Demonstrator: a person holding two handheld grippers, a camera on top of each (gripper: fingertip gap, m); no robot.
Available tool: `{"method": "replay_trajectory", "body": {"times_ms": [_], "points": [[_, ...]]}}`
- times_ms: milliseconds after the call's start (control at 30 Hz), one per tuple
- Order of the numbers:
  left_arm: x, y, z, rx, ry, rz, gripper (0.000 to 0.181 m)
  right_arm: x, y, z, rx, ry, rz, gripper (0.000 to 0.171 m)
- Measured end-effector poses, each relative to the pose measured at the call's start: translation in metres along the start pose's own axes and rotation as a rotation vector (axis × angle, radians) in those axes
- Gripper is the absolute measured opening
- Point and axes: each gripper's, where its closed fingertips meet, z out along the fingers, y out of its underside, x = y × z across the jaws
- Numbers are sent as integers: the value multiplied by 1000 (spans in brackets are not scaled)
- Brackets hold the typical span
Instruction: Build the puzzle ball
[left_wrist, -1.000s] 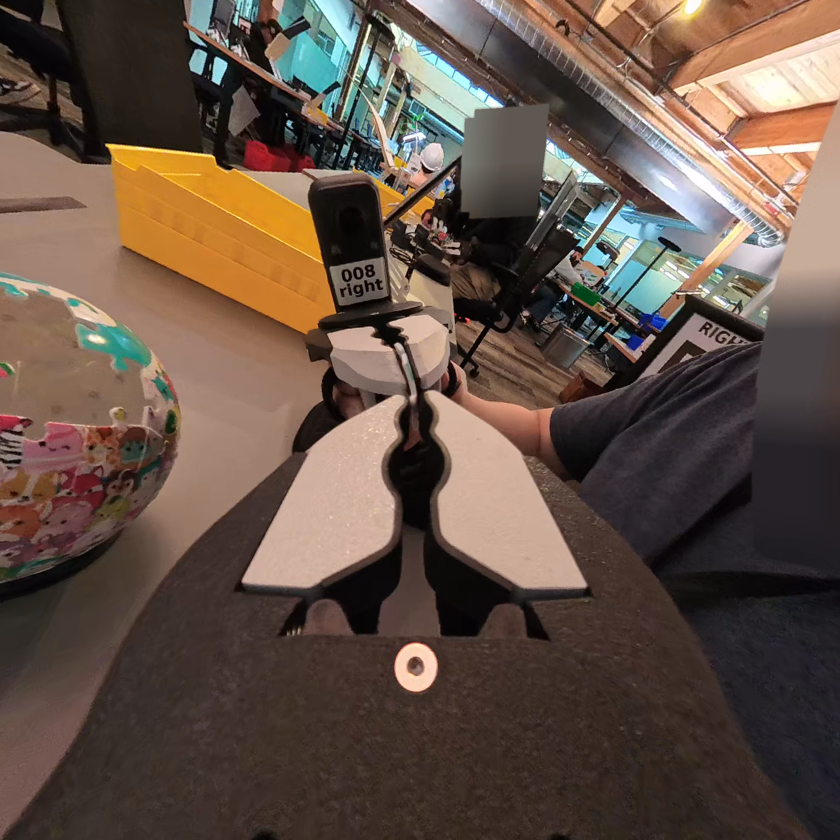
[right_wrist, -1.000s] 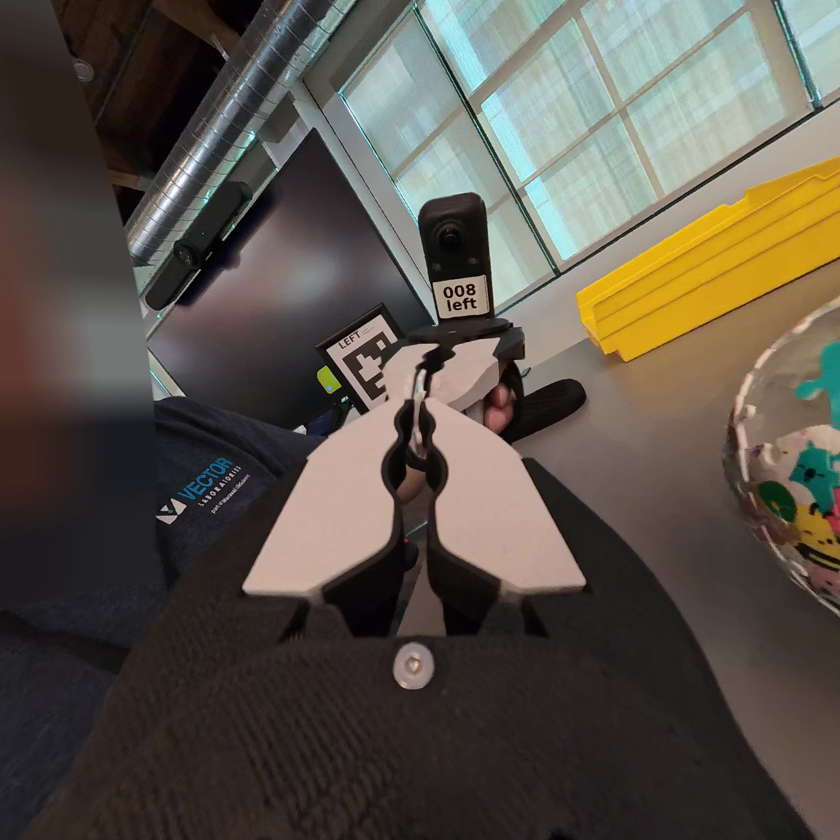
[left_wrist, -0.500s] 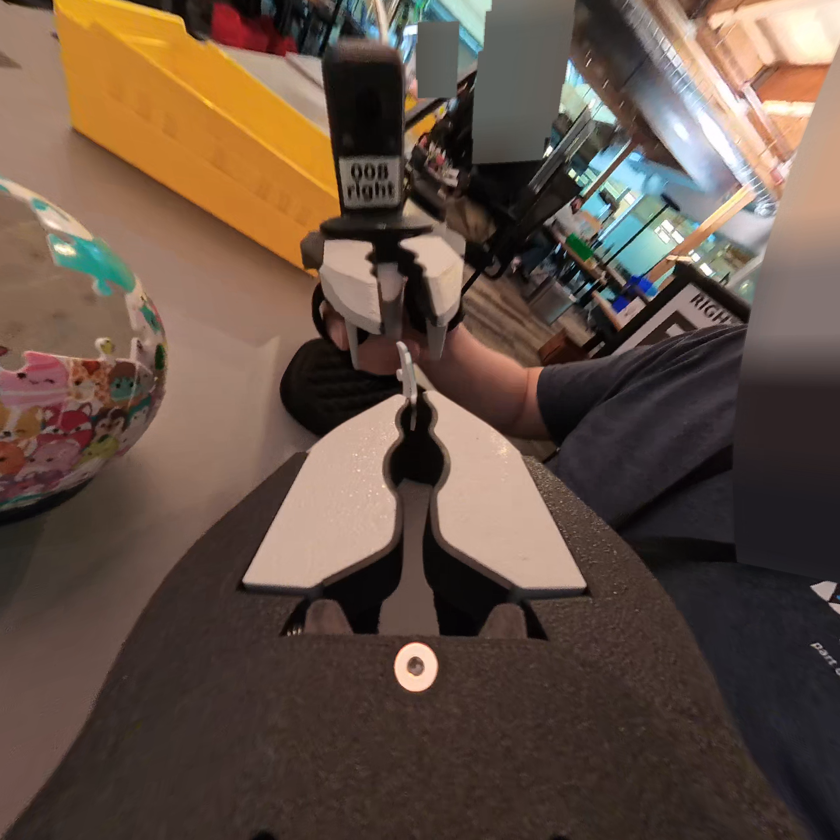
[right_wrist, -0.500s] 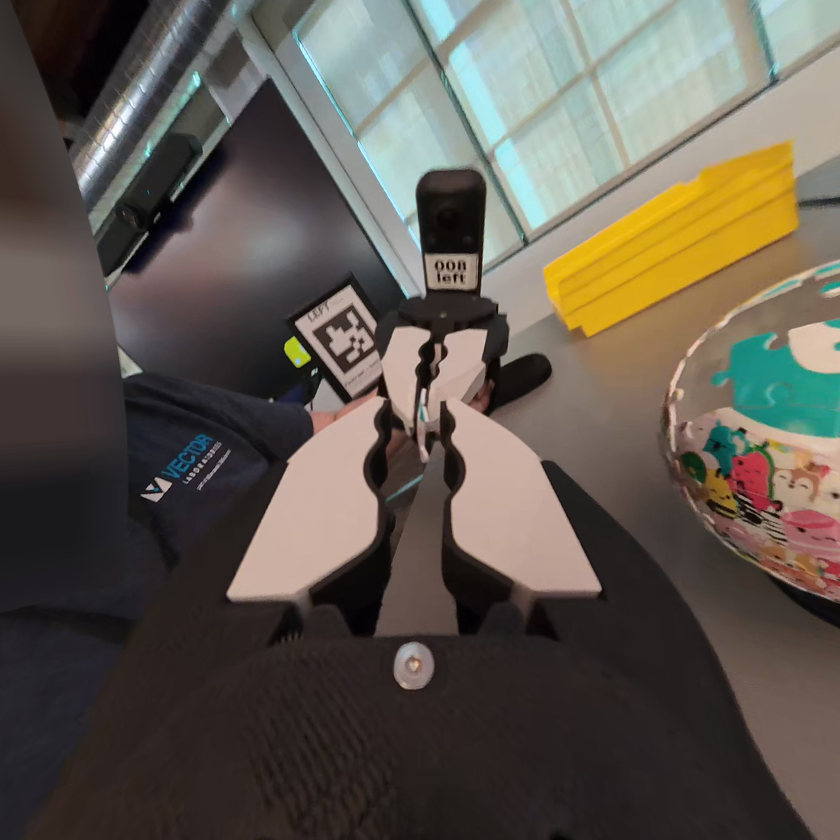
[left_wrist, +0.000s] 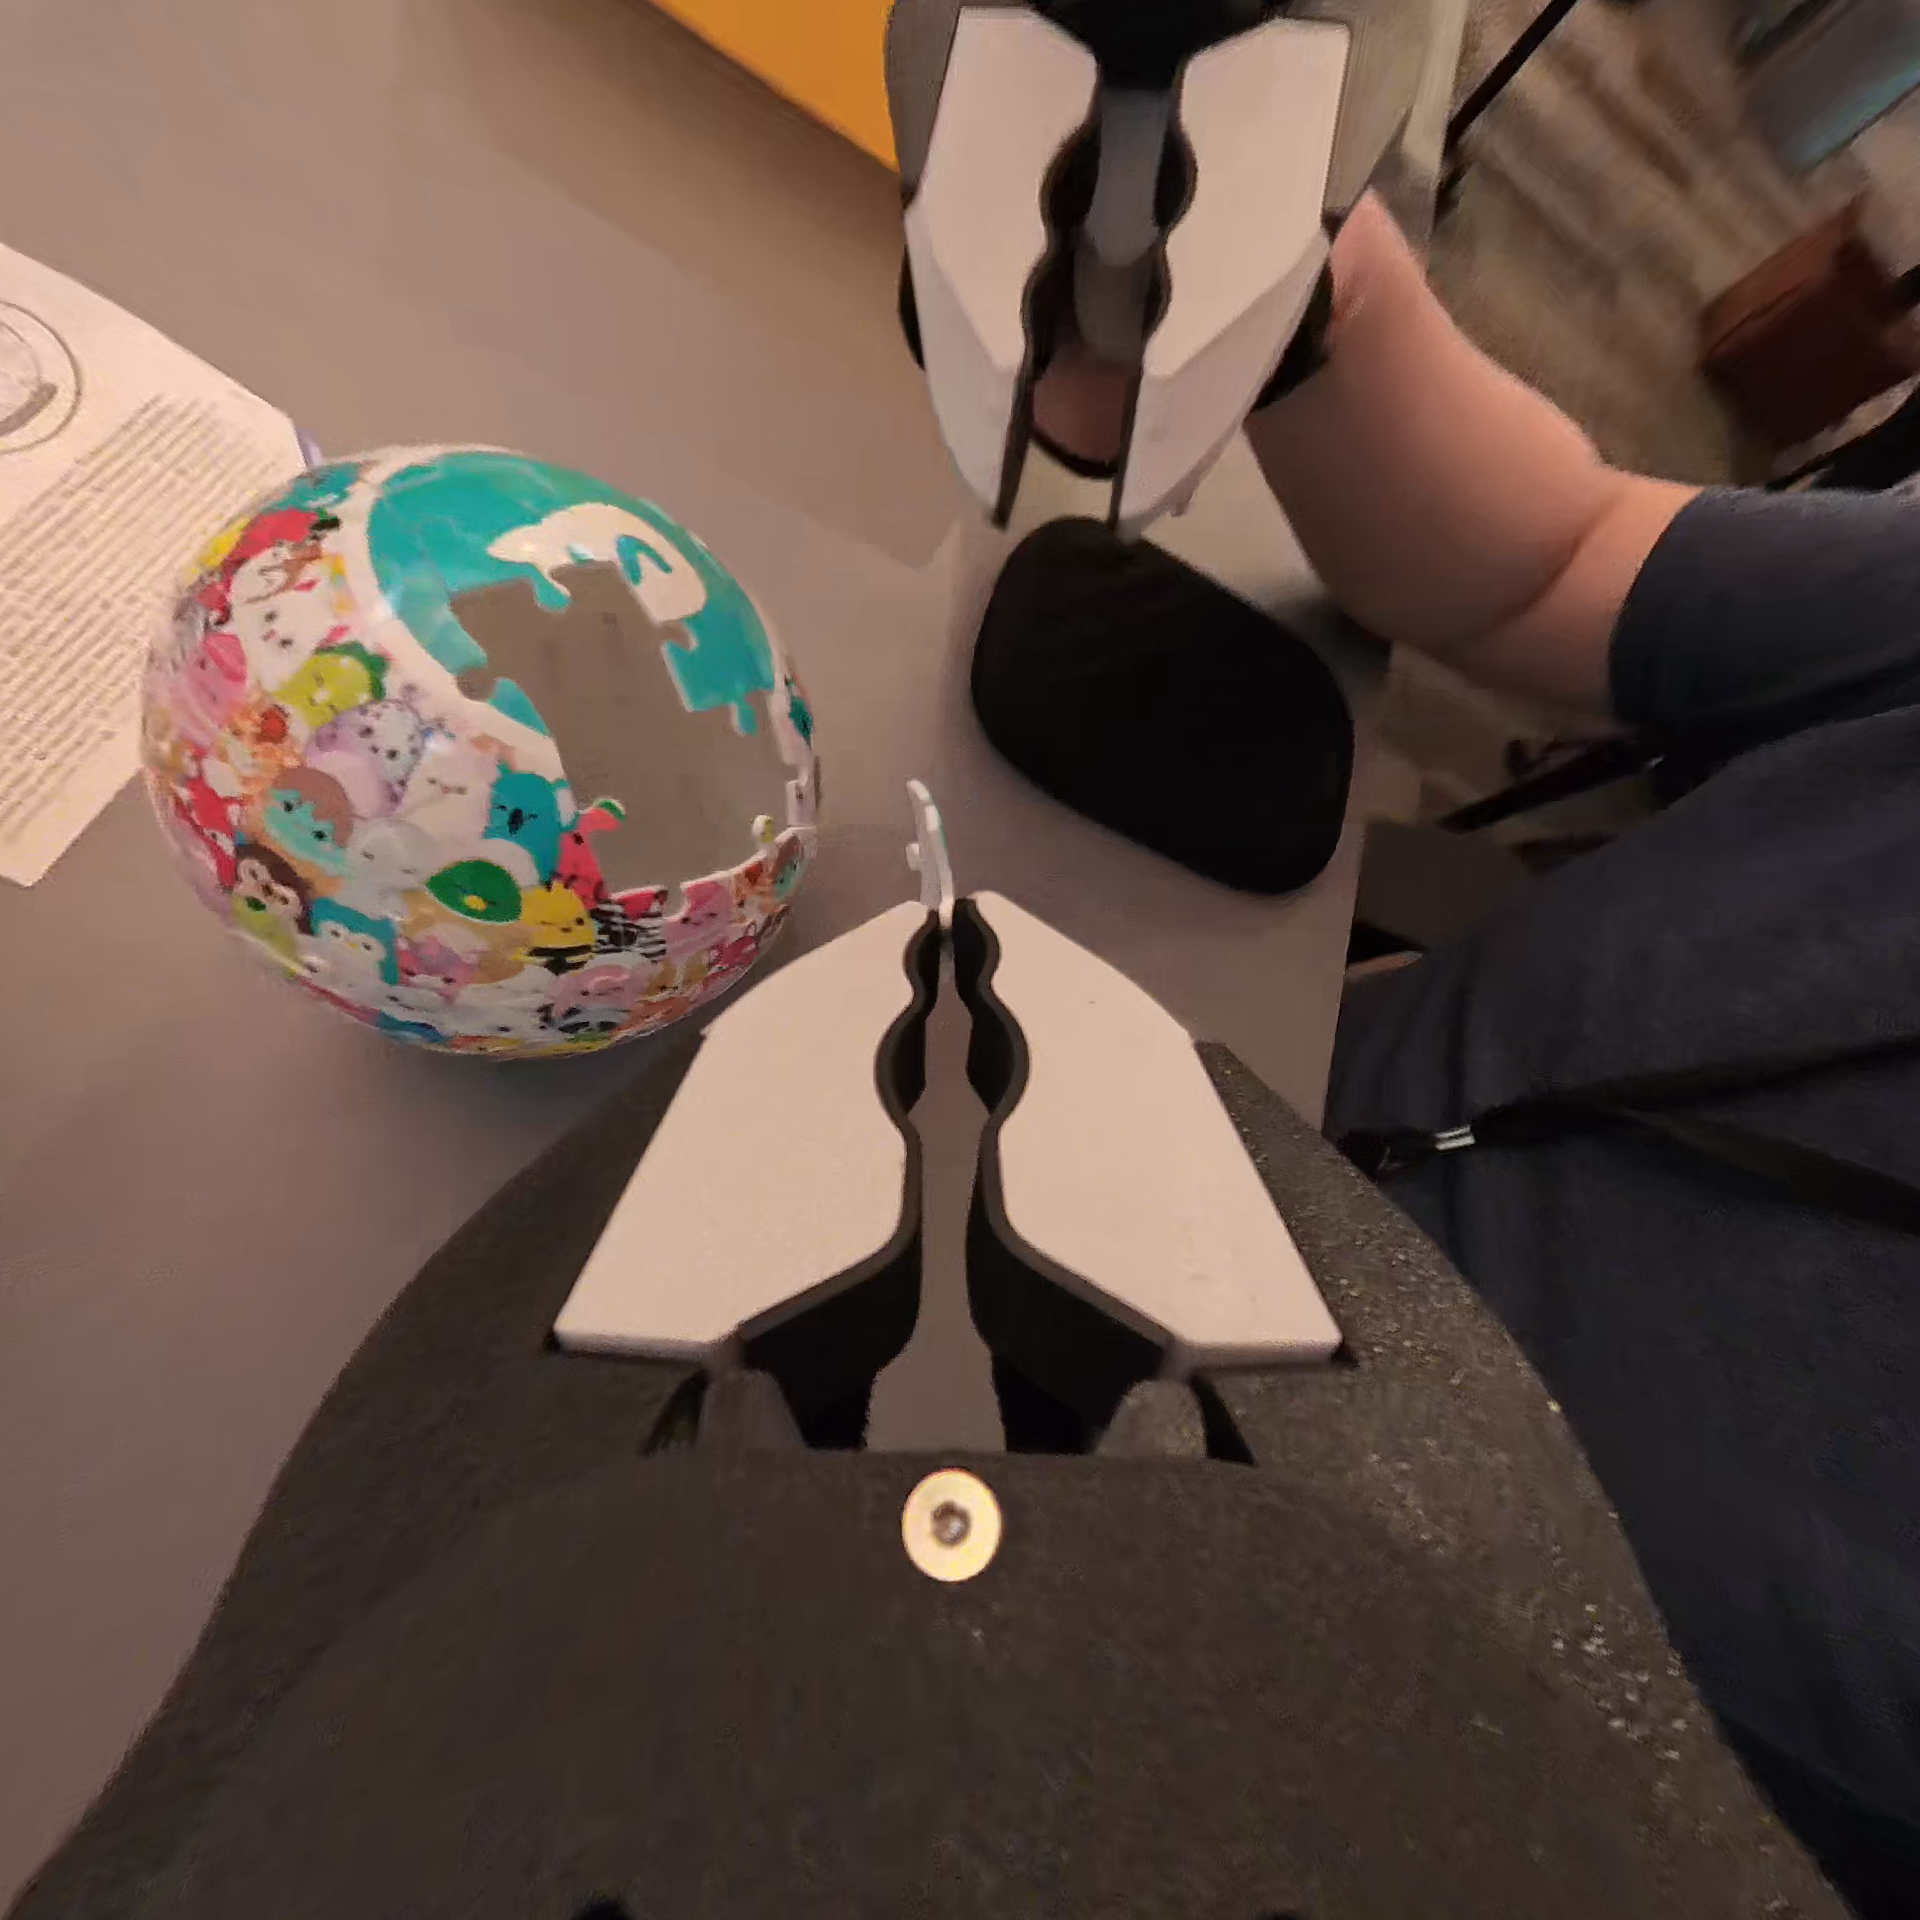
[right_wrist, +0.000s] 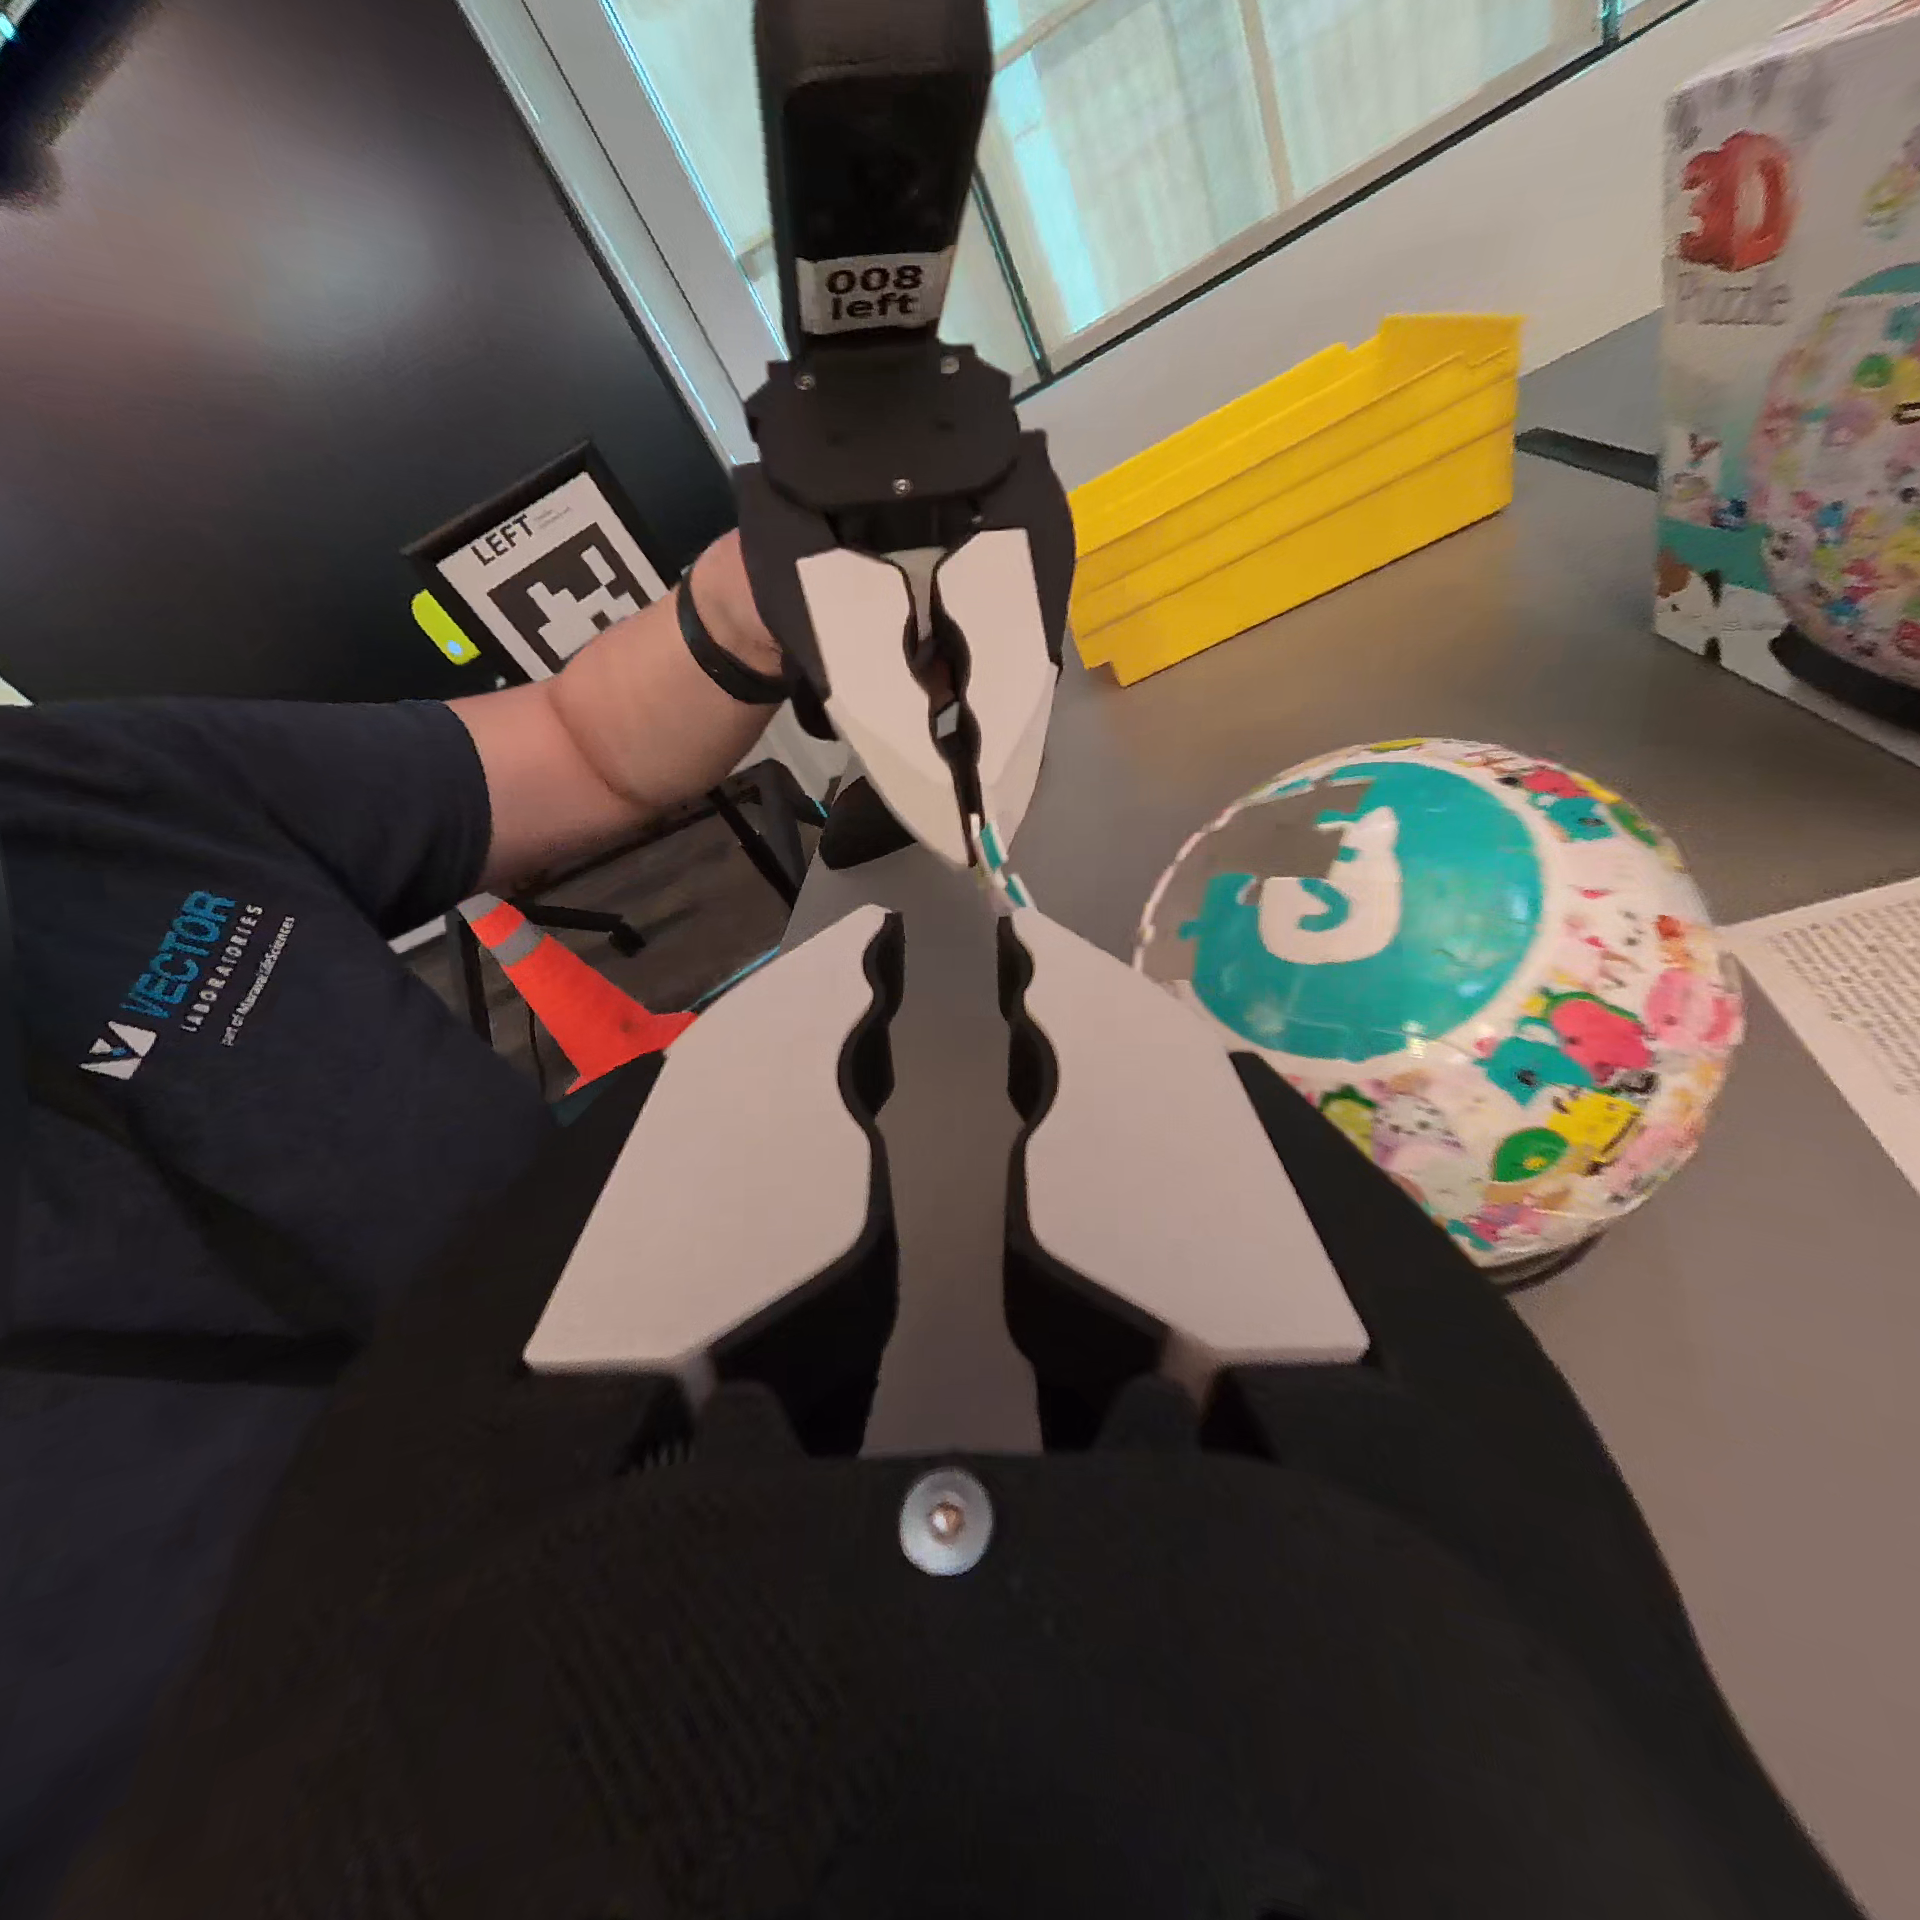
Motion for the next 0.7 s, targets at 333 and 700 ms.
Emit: {"method": "replay_trajectory", "body": {"times_ms": [333,700], "points": [[-15,-14,10,-112,-66,-35,2,27,12,-8,171,109,-158,28],[-18,-16,12,-125,-31,-107,2,20,16,6,143,239,-390,40]]}}
